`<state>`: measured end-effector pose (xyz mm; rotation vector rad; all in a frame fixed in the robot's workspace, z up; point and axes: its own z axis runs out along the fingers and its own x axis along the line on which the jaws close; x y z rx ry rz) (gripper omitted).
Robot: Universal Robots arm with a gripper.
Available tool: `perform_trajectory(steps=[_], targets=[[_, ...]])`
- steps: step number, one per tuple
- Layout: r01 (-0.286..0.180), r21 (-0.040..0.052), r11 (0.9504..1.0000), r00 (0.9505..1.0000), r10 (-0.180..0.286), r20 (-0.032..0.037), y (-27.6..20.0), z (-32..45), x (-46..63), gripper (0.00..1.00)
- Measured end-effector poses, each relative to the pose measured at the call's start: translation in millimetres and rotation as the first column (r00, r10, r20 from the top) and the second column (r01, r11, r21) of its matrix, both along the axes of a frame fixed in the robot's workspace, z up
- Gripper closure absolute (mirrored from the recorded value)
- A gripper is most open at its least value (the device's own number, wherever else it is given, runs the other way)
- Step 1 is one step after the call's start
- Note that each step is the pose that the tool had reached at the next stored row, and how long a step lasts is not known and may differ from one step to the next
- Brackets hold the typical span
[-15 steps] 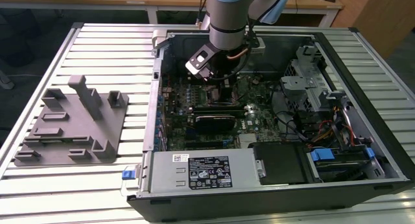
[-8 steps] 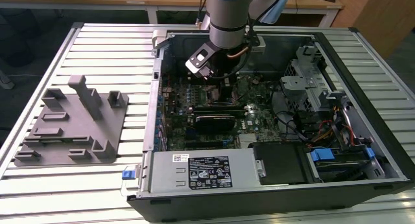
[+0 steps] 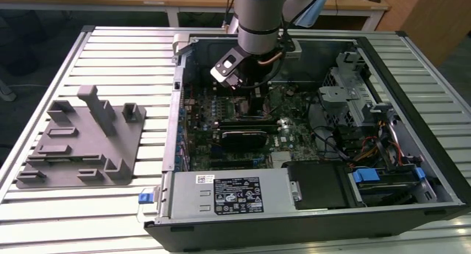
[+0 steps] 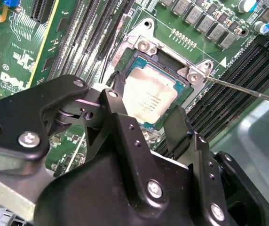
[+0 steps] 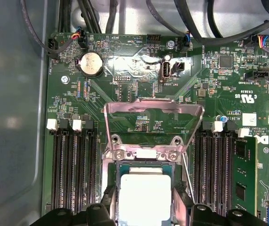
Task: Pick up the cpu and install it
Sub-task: 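Place the cpu into insertion slot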
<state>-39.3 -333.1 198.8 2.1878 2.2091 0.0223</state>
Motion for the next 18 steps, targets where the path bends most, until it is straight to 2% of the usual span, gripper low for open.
perform_trajectory(steps=[1, 2, 3, 4, 5, 8, 11, 13, 18], targets=[[0.000, 0.0000, 1.0000, 1.0000, 0.000, 0.0000, 0.0, 0.0, 0.0, 0.41], [0.000, 0.0000, 1.0000, 1.0000, 0.000, 0.0000, 0.0, 0.1, 0.0, 0.47], [0.000, -0.0001, 1.0000, 1.0000, 0.000, 0.0000, 0.0, 0.1, 0.0, 0.47], [0.000, -0.0001, 1.0000, 1.0000, 0.000, 0.0000, 0.0, 0.2, 0.0, 0.54], [0.000, -0.0001, 1.0000, 1.0000, 0.000, 0.0000, 0.0, 0.2, 0.0, 0.54], [0.000, -0.0001, 1.0000, 1.0000, 0.000, -0.0001, 0.0, 0.3, 0.0, 0.71], [0.000, 0.0001, 1.0000, 1.0000, 0.000, 0.0001, 0.0, 0.4, 0.0, 0.77], [0.000, -0.0001, 1.0000, 1.0000, 0.000, 0.0000, 0.0, 0.5, 0.0, 0.89], [0.000, -0.0001, 1.0000, 1.0000, 0.000, 0.0000, 0.0, 0.7, 0.0, 0.89]])
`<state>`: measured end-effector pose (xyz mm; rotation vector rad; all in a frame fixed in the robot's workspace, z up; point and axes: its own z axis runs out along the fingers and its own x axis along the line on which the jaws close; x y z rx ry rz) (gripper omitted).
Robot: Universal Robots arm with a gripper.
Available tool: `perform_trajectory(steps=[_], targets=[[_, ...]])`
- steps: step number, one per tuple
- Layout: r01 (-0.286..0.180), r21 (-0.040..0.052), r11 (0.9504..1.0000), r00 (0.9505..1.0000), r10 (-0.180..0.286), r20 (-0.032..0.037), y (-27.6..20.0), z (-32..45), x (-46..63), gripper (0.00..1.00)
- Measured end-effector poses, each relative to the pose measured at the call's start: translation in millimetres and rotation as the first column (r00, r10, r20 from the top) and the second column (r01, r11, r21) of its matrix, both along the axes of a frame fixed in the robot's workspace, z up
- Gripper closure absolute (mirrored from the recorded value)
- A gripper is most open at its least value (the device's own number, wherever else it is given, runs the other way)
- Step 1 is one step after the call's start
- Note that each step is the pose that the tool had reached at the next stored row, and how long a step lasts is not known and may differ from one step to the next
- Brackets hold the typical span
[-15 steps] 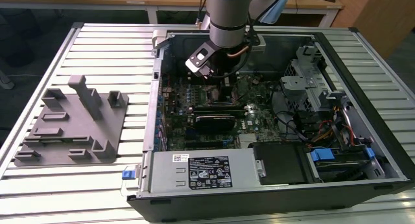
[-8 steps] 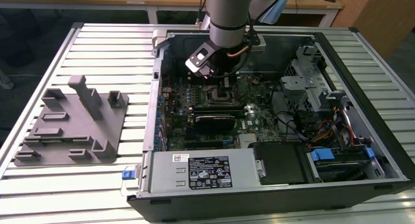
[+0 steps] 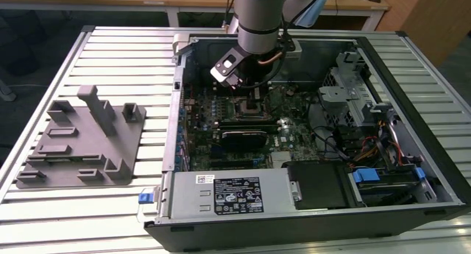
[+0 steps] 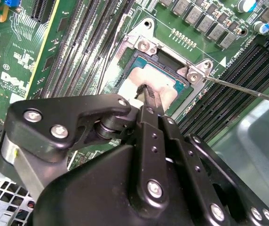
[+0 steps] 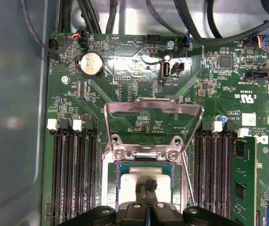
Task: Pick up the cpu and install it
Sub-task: 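Place the cpu into insertion slot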
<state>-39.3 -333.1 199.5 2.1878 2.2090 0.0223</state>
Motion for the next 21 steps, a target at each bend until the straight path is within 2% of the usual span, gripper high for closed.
perform_trajectory(steps=[15, 21], targets=[[0.000, 0.0010, 1.0000, 1.0000, 0.000, 0.0002, 0.0, -0.8, 0.0, 0.89], [0.000, 0.0009, 1.0000, 1.0000, 0.000, 0.0001, 0.0, 7.0, 0.0, 0.89]])
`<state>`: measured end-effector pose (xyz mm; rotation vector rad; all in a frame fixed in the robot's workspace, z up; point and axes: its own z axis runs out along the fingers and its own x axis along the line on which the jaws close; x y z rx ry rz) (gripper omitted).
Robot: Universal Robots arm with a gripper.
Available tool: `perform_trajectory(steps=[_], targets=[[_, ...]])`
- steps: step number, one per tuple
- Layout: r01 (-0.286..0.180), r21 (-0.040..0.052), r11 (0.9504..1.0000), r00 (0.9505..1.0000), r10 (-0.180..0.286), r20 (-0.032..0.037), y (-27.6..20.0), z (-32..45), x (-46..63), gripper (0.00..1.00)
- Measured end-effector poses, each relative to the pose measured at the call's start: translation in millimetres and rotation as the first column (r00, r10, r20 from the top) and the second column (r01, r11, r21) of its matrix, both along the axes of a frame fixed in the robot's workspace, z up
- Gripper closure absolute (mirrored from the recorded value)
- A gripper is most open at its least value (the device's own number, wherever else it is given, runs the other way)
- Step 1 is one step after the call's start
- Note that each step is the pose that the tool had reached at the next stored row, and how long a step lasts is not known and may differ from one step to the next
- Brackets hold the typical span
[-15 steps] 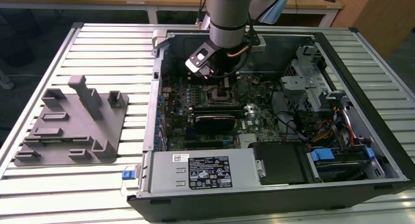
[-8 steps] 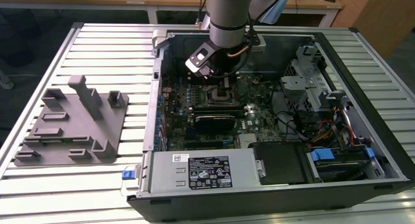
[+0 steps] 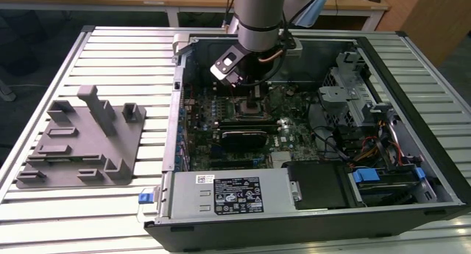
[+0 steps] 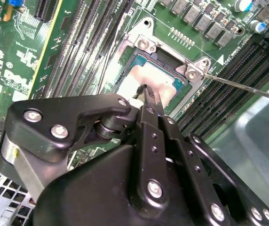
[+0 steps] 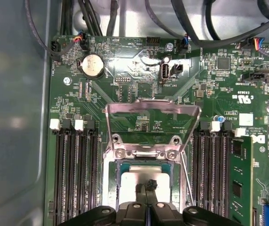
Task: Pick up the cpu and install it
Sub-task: 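Place the cpu into insertion slot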
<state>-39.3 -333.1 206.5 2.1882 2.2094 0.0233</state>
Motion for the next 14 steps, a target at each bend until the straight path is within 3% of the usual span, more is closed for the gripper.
perform_trajectory(steps=[14], targets=[[0.000, -0.0001, 1.0000, 1.0000, 0.000, 0.0000, 0.0, 28.6, 0.0, 0.89]])
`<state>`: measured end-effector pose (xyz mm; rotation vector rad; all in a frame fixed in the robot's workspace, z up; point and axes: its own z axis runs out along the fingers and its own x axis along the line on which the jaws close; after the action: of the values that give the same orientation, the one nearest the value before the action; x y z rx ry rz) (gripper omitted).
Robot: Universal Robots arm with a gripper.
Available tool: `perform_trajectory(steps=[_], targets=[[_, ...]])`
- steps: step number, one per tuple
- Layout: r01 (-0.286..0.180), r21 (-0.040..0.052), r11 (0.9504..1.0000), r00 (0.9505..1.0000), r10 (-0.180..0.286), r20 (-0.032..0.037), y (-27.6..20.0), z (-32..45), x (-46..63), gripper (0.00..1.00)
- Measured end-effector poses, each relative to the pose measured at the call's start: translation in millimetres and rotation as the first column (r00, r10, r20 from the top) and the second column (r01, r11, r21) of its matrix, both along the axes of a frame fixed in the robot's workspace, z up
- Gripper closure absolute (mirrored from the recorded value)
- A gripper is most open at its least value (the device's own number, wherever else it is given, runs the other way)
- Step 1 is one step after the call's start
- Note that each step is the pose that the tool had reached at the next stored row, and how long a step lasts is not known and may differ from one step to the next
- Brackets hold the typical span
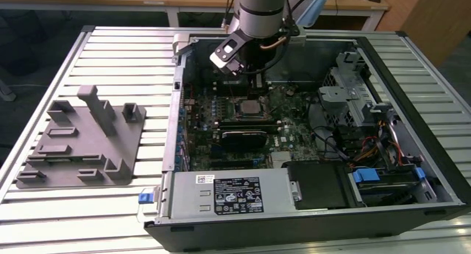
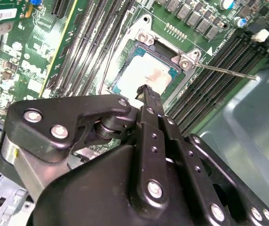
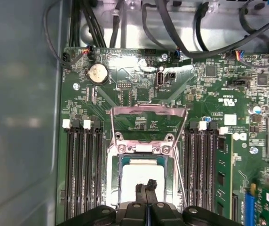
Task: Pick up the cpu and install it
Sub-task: 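Place the cpu into insertion slot, then close the cpu cover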
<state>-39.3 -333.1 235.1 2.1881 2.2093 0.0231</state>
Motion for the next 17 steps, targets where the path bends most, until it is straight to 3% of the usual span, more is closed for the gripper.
perform_trajectory(steps=[3, 17], targets=[[0.000, 0.0000, 1.0000, 1.0000, 0.000, 0.0001, 0.0, 4.1, 0.0, 0.89], [0.000, 0.0001, 1.0000, 1.0000, 0.000, 0.0002, 0.0, 9.9, 0.0, 0.89]])
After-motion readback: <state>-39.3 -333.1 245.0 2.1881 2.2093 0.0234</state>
